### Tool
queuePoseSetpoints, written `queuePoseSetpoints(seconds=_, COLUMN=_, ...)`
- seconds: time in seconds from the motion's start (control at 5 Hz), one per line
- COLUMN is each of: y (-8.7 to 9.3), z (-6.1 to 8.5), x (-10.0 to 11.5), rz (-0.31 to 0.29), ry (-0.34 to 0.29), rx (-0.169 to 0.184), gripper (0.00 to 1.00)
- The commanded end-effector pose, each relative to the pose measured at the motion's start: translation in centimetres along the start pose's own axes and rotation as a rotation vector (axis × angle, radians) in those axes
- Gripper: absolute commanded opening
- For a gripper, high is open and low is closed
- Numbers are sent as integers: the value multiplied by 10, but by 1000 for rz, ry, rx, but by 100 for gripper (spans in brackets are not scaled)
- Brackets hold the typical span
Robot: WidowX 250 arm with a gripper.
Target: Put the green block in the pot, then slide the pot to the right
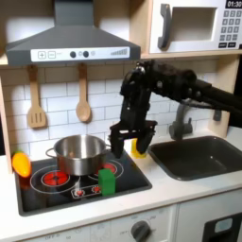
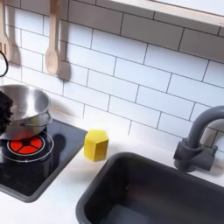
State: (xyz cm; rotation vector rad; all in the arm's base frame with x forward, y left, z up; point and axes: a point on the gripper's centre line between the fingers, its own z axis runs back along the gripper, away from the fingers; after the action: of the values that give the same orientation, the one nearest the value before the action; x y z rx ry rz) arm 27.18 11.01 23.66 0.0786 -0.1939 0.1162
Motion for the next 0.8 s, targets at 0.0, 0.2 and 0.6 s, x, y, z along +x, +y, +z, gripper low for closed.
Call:
queuePoseSetpoints(seconds=0.0, y=11, z=-11, x=17, rz=-3, ry=1, rx=6, gripper=100)
queuePoseSetpoints(seconds=0.2, y=11, z=-21, x=23, rz=-11, ry=12, rx=9, gripper=100)
queuePoseSetpoints(seconds=0.6, y=17, z=-39, x=33, rz=3, ry=30, rx=18, gripper=100)
